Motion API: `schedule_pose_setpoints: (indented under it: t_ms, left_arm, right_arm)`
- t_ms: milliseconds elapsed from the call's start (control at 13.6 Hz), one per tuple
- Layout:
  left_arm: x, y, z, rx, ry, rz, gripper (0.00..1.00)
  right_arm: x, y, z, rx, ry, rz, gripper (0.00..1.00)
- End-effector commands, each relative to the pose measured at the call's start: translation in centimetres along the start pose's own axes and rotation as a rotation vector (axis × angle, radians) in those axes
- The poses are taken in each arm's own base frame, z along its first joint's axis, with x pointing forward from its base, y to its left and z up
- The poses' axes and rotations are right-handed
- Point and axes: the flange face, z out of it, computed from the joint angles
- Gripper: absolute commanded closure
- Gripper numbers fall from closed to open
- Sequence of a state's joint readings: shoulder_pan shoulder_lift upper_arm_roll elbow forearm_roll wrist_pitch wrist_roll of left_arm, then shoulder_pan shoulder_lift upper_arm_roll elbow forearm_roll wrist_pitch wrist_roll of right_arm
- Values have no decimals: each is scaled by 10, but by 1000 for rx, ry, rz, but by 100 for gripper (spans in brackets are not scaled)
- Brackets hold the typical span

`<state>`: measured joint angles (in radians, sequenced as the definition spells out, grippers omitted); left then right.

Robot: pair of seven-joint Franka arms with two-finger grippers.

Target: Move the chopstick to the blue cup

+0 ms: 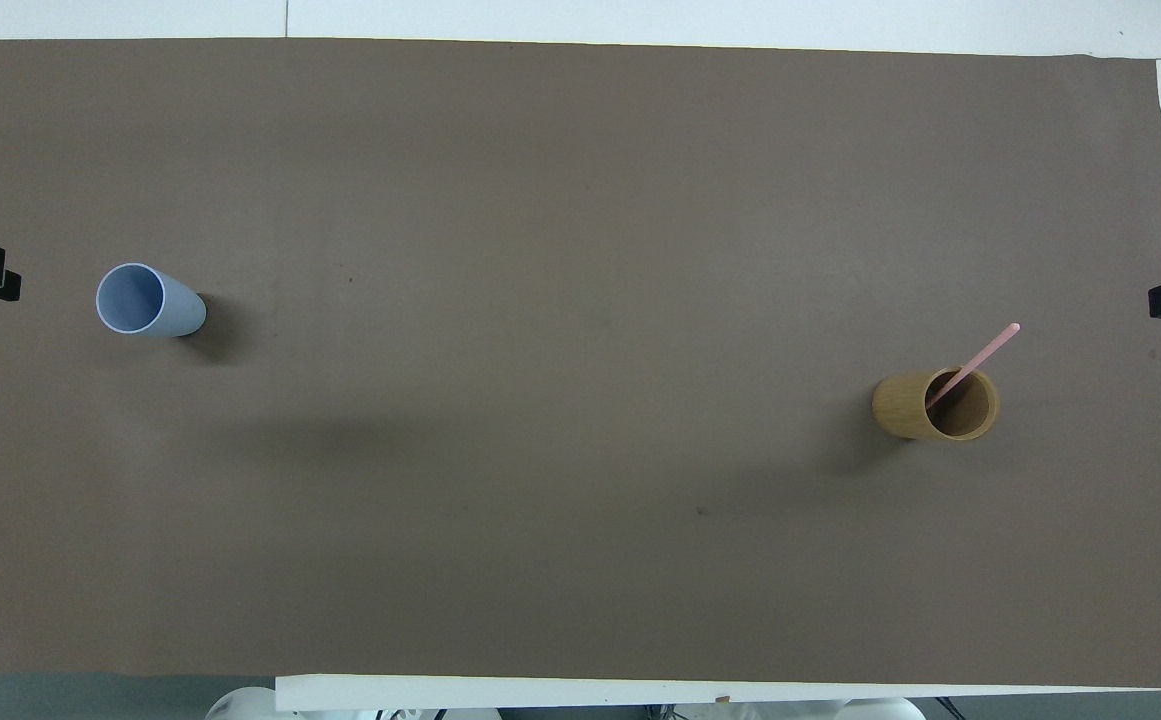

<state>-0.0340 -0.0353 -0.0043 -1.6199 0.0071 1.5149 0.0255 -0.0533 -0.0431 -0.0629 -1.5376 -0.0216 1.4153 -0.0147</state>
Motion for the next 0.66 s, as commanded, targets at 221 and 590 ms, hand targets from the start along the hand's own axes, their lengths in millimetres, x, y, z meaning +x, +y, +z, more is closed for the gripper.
schedule_pose_setpoints:
  t_ms: [221, 590]
  left_arm:
    - [-12, -15, 11, -5, 14, -52, 0]
    - [-14, -75, 84, 5, 197, -175, 0]
  right_arm:
    - [-4, 3, 3, 9, -2, 11, 0]
    - [-5, 4, 5, 9, -8, 4, 0]
